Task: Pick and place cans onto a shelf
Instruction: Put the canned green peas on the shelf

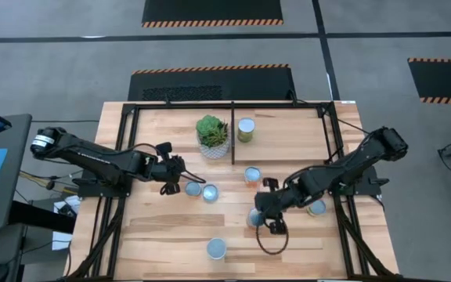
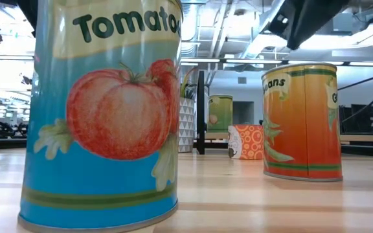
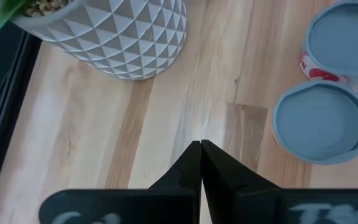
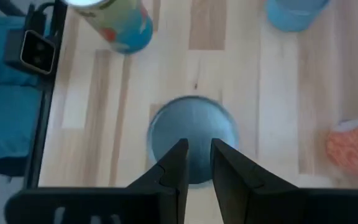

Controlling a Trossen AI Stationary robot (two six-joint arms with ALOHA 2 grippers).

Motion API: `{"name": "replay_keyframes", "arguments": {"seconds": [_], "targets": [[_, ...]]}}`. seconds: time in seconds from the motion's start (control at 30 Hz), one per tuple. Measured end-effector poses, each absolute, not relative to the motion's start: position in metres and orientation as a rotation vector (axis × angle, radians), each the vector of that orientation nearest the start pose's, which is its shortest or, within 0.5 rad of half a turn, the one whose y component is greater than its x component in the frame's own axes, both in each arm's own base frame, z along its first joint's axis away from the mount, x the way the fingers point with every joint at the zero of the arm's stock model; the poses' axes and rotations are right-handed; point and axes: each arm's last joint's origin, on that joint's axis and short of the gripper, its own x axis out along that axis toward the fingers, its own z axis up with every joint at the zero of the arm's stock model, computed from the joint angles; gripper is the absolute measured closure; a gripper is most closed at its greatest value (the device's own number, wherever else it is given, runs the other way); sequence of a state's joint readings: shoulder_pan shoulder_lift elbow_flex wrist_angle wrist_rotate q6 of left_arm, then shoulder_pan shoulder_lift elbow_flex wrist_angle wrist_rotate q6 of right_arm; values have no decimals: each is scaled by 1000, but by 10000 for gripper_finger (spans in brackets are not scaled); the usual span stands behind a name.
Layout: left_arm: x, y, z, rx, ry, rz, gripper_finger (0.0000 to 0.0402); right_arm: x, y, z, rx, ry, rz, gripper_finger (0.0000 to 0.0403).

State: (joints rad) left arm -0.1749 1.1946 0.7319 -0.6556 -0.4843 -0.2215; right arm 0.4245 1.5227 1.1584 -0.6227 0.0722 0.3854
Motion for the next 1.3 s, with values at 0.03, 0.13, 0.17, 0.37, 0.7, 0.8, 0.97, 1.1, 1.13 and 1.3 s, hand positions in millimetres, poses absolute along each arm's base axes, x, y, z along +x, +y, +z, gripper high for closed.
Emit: {"name": "replay_keyframes", "arguments": {"seconds": [0.03, 0.13, 0.17, 0.37, 0.7, 0.8, 0.97, 1.1, 1.13, 1.3], "targets": [[209, -23, 209, 164, 1021, 390, 401, 286, 128, 254, 110, 1001, 134, 310], [209, -23, 209, 163, 1019, 390, 401, 286, 128, 250, 119, 1018, 115, 310], [209, -23, 209, 164, 1021, 390, 401, 289, 128, 248, 122, 1014, 113, 310], [211, -24, 210, 163, 1009, 387, 401, 297, 122, 235, 99, 1063, 92, 310], [211, -24, 210, 164, 1004, 385, 401, 302, 114, 226, 108, 1110, 109, 310], [211, -24, 210, 164, 1006, 385, 401, 302, 114, 228, 109, 1103, 112, 310], [211, -24, 210, 173, 1007, 381, 401, 301, 117, 230, 107, 1093, 122, 310], [211, -24, 210, 173, 1007, 382, 401, 301, 117, 230, 86, 1092, 136, 310], [211, -24, 210, 173, 1007, 382, 401, 301, 117, 230, 84, 1090, 137, 310], [211, -24, 210, 173, 1007, 383, 401, 302, 114, 230, 88, 1088, 128, 310]]}}
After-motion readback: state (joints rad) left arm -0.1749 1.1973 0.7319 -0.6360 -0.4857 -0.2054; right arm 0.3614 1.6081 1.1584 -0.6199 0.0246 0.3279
